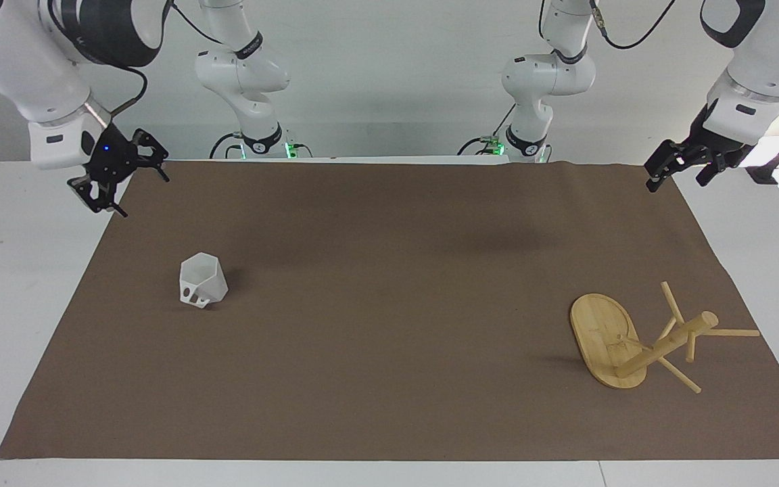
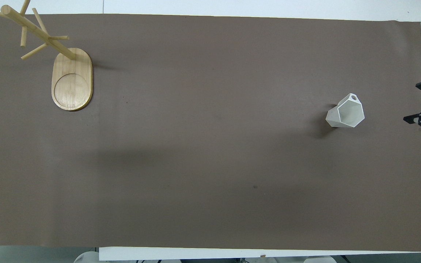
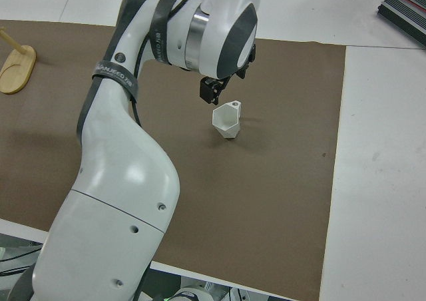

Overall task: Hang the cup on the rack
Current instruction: 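Move the right gripper to the white faceted cup, then grasp the white cup with the right gripper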

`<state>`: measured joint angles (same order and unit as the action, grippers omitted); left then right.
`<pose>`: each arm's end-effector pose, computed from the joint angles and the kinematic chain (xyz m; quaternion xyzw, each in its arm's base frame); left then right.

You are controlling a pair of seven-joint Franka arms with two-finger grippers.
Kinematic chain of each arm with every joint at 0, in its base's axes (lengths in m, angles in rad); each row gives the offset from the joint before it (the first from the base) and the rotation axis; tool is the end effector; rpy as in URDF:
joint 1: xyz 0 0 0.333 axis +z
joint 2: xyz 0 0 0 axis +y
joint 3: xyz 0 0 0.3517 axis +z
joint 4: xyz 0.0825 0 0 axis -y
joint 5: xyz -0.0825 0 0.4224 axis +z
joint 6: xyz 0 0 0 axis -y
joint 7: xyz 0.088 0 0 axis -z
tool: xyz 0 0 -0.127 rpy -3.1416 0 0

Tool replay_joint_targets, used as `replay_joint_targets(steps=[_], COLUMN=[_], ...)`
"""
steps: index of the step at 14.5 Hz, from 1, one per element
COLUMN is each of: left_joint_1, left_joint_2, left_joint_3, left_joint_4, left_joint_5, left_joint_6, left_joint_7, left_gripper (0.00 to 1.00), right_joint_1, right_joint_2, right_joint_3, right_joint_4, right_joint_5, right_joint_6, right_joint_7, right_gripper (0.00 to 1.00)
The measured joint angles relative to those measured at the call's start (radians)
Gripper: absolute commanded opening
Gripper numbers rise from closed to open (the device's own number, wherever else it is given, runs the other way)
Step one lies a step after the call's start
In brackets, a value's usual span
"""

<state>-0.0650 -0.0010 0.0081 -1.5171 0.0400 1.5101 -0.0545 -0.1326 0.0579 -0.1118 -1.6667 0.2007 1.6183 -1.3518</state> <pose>0.5860 -0.0281 0.6628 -0.9998 0.0000 0.0019 0.0201 0.5953 -0.1216 0.5630 -0.8507 -0.5140 -0.0323 0.1050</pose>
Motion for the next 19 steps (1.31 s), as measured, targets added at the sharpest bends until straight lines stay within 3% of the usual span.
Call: replay_joint_targets(steps=[4,6,9,14,19], left_joint_1=[0.0,0.0,0.0,0.0,0.0], left_joint_2=[0.0,0.0,0.0,0.0,0.0], left_joint_3=[0.0,0.0,0.0,0.0,0.0], left_joint_4=[0.0,0.0,0.0,0.0,0.0], left_joint_5=[0.0,0.0,0.0,0.0,0.0], left_joint_6=[0.0,0.0,0.0,0.0,0.0], left_joint_7=[0.0,0.0,0.0,0.0,0.0], left_gripper=[1.0,1.0,1.0,1.0,1.0], right_joint_1=[-0.165,-0.241,-0.323,-0.35,-0.345], right_joint_2=[0.161,0.257,0.389,0.528,0.599], right_joint_3=[-0.004,-0.005,-0.004,-0.001,0.007], right_joint_4=[-0.001,-0.002,-0.001,-0.028,-0.056], right_joint_5=[0.246,0.434,0.608,0.737,0.793], right_joint_6=[0.016,-0.03,-0.129,-0.204,-0.208], right_joint_7=[-0.372,-0.5,-0.731,-0.995,-1.038], right_gripper=[1.0,1.0,1.0,1.0,1.0])
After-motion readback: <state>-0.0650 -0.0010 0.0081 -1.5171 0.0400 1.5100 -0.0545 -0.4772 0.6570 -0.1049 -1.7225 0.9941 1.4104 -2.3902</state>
